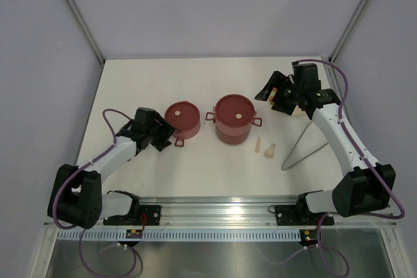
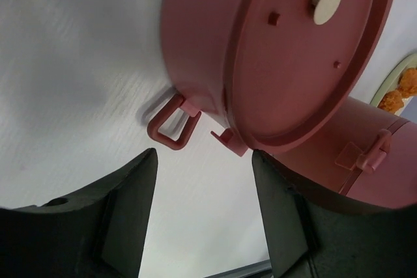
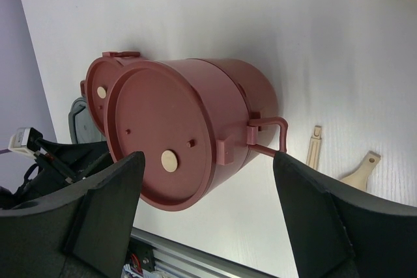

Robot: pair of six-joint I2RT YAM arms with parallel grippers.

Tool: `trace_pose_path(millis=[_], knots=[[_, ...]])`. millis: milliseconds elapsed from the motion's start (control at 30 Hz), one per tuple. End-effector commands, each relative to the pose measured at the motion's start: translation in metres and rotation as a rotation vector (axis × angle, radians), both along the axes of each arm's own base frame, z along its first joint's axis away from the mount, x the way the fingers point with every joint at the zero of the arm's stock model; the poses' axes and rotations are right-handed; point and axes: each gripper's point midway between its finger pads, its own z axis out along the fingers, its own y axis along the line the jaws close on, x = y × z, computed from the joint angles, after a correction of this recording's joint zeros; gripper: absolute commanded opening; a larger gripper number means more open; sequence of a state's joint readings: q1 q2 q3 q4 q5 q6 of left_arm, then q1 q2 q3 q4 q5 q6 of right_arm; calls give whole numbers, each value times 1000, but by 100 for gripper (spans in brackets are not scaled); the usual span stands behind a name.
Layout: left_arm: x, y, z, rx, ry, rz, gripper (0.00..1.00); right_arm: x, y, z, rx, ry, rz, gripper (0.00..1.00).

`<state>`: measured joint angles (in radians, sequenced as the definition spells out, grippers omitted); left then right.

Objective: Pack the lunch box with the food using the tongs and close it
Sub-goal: Pick up the packing box from the center of the board.

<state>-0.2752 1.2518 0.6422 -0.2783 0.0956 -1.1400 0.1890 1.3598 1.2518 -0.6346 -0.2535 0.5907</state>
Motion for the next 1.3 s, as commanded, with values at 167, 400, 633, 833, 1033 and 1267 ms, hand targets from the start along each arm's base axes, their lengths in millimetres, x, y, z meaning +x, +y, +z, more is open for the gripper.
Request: trace_pose_path(millis=[167,400,633,833,1033,1267], knots=[[33,-17,17,-117,-118,36,62,-2,1,3,-4,-12,23,88],[39,-25,12,-138,-106,26,53,-1,5,2,7,-1,36,88],[40,-20,11,-107,-92,5,50,1,5,3,4,-3,37,88],[65,-2,25,23,-112,-83,52,0,5,1,6,0,39,88],[95,2,44,19,-148,-90,56,0,5,-2,-3,8,52,88],[62,12,50,48,-115,-58,74,-4,5,-10,-15,34,61,88]])
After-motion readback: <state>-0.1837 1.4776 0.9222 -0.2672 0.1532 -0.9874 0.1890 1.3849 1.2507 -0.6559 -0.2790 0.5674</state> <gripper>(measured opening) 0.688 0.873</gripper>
